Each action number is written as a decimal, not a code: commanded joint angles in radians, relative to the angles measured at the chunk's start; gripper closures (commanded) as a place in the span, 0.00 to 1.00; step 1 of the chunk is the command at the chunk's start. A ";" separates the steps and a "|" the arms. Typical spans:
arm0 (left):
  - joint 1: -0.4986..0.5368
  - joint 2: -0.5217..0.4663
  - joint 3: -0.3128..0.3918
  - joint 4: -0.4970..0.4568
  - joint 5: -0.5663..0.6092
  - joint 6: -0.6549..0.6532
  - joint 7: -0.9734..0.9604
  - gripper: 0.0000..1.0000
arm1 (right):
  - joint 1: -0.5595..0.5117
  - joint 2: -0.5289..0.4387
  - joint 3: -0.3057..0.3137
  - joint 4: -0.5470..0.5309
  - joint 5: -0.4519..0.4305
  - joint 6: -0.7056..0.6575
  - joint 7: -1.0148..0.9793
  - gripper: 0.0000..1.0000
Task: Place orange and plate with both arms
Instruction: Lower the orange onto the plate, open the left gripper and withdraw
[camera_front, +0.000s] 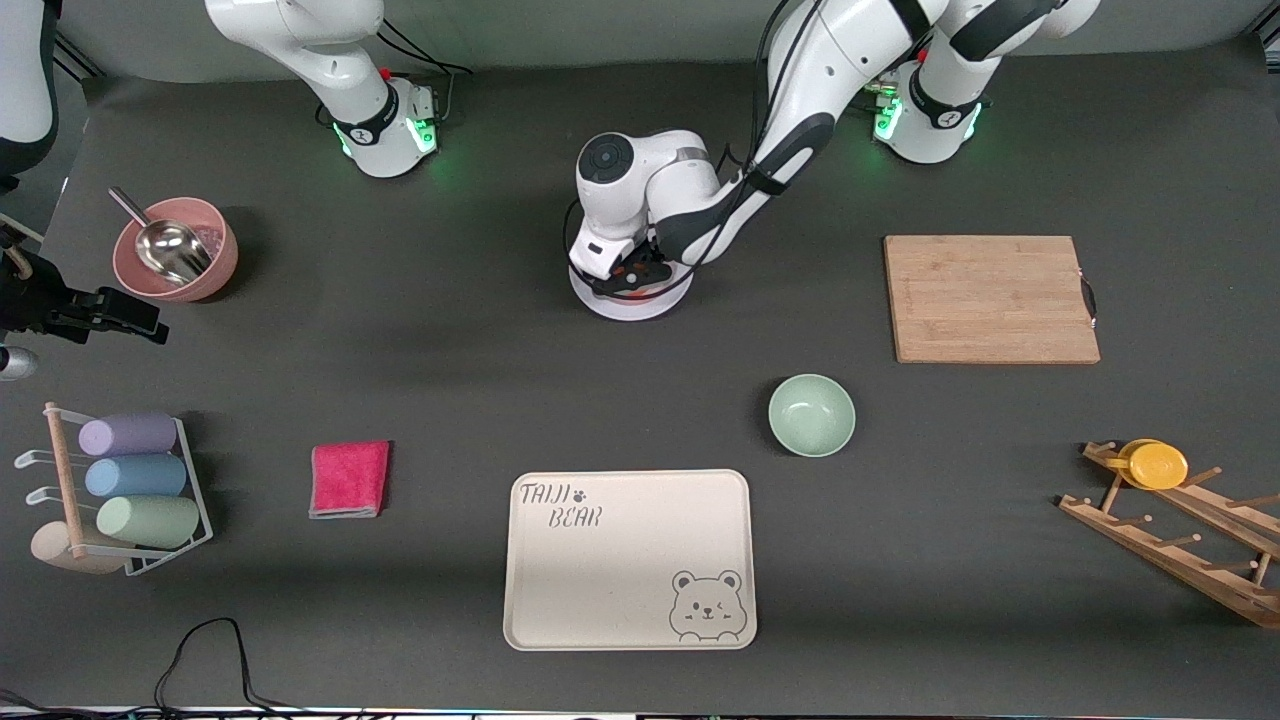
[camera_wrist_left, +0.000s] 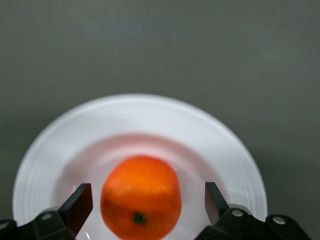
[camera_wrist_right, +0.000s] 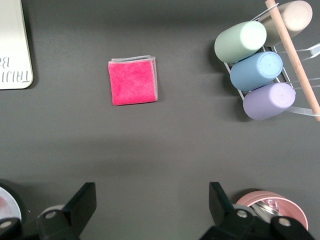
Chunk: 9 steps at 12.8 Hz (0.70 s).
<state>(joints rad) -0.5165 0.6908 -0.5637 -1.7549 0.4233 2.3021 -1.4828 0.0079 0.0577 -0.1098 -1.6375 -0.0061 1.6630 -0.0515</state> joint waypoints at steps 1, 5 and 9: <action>0.070 -0.082 0.002 0.005 0.011 -0.084 0.137 0.00 | 0.004 -0.015 0.002 -0.012 -0.009 0.008 0.004 0.00; 0.226 -0.213 -0.004 0.126 -0.009 -0.315 0.421 0.00 | 0.004 -0.016 0.002 -0.013 -0.009 0.006 0.004 0.00; 0.484 -0.378 -0.001 0.173 -0.211 -0.395 0.744 0.00 | 0.044 -0.029 0.010 -0.015 -0.008 0.001 0.021 0.00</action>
<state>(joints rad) -0.1414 0.3937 -0.5585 -1.5888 0.3078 1.9462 -0.8808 0.0194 0.0572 -0.1022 -1.6368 -0.0057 1.6640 -0.0515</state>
